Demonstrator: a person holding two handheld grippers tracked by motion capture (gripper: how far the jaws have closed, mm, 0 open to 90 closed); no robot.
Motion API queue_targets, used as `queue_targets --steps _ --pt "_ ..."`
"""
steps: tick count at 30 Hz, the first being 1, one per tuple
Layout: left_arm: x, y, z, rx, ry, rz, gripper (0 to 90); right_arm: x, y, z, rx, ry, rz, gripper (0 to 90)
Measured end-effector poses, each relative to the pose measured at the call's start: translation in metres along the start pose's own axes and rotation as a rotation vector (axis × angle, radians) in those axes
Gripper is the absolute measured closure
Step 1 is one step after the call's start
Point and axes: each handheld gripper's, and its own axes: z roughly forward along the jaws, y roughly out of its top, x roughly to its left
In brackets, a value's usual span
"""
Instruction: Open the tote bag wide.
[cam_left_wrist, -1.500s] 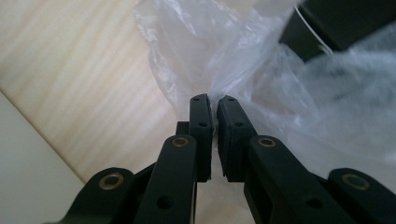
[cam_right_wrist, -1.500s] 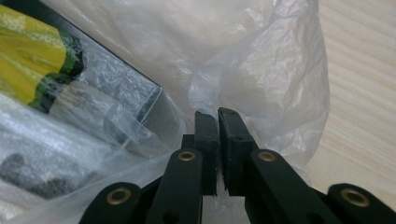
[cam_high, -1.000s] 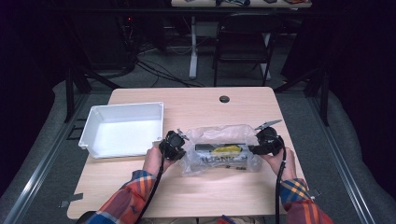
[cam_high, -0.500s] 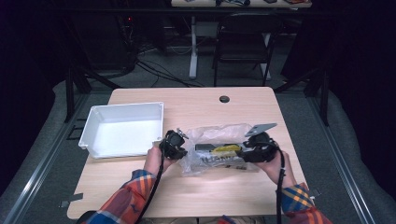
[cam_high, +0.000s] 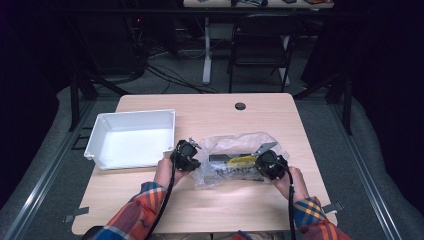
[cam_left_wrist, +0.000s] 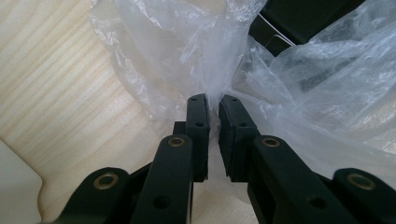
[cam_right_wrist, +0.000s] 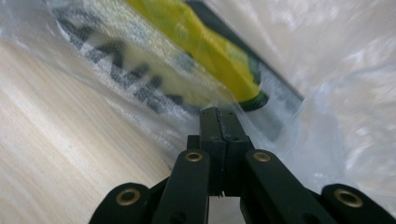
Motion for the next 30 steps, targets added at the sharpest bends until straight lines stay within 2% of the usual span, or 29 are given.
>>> queue_targets --steps 2,4,5,7,9,11,13,15,16,17,19,20,23,25,30 --pt "0.001 0.000 0.000 0.000 -0.003 0.000 82.7 0.000 -0.003 0.001 0.022 -0.010 -0.005 90.0" --pt "0.001 0.000 0.000 -0.001 -0.004 -0.003 82.7 -0.001 -0.004 0.001 0.024 -0.003 -0.005 90.0" --pt "0.002 0.000 0.000 -0.002 -0.004 -0.004 82.7 -0.002 -0.005 0.000 0.007 0.004 0.002 90.0" --pt "0.001 0.000 0.000 -0.003 -0.004 -0.002 82.7 -0.003 -0.004 -0.004 -0.035 0.016 0.018 74.3" --pt "0.001 0.000 0.000 -0.003 -0.005 0.001 82.6 -0.001 0.000 -0.011 -0.081 0.034 0.006 55.2" --pt "0.001 0.000 0.000 -0.003 -0.006 0.001 82.6 0.003 0.005 -0.013 -0.122 0.045 -0.003 45.0" --pt "0.001 0.000 0.000 -0.004 -0.008 0.000 82.6 0.005 0.011 -0.012 -0.123 0.027 -0.029 40.4" --pt "0.001 0.000 0.000 -0.009 -0.011 -0.003 82.6 0.005 0.016 -0.005 -0.115 0.031 -0.032 39.3" --pt "0.002 0.000 0.000 -0.010 -0.013 -0.004 82.6 0.004 0.017 -0.001 -0.113 0.022 -0.029 42.8" --pt "0.002 0.000 0.000 -0.012 -0.017 -0.005 82.6 0.003 0.018 0.002 -0.107 0.034 -0.029 47.8" --pt "0.003 0.000 0.000 -0.014 -0.022 -0.006 82.6 0.002 0.017 0.006 -0.095 0.021 -0.028 64.7" --pt "0.003 0.000 0.001 -0.015 -0.025 -0.008 82.6 0.001 0.016 0.007 -0.093 0.030 -0.030 67.2" --pt "0.004 0.000 0.001 -0.018 -0.029 -0.010 82.7 0.000 0.013 0.004 -0.110 0.042 -0.024 89.2" --pt "0.003 0.000 0.001 -0.019 -0.026 -0.009 82.7 0.000 0.012 0.003 -0.111 0.039 -0.022 90.0" --pt "0.005 0.000 0.001 -0.027 -0.023 -0.018 82.8 0.002 0.005 0.002 -0.078 0.084 -0.015 90.0"
